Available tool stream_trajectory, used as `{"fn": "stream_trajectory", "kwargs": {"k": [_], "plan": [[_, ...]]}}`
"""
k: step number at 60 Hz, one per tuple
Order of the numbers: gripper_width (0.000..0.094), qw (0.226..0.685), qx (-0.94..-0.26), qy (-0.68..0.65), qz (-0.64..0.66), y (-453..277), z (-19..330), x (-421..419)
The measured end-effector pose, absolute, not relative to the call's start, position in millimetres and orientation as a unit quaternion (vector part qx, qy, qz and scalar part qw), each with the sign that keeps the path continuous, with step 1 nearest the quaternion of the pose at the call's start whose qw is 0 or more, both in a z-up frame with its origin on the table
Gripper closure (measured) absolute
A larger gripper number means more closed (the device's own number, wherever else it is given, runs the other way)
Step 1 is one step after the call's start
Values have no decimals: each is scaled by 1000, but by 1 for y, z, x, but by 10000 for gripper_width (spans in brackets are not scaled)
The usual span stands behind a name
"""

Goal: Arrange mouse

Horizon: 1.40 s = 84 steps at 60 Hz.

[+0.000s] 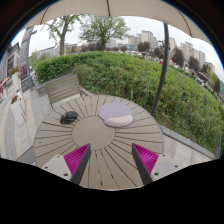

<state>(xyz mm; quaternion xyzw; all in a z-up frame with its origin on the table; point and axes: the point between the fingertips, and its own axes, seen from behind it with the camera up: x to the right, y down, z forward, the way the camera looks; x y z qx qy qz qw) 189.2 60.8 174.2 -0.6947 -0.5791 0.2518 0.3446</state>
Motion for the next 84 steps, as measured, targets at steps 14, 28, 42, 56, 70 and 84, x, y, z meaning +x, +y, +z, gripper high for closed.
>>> {"fn": "stream_trajectory", "kwargs": {"k": [14, 28, 42, 56, 70, 84], "plan": [[83, 331, -664, -608, 283, -2, 172, 171], [82, 314, -657, -615, 304, -81, 152, 144], [80, 329, -649, -607, 319, -164, 141, 94], [82, 353, -657, -587, 315, -203, 106, 30], [79, 364, -671, -569, 307, -203, 51, -32], [81, 372, -674, -561, 304, -197, 12, -81]]}}
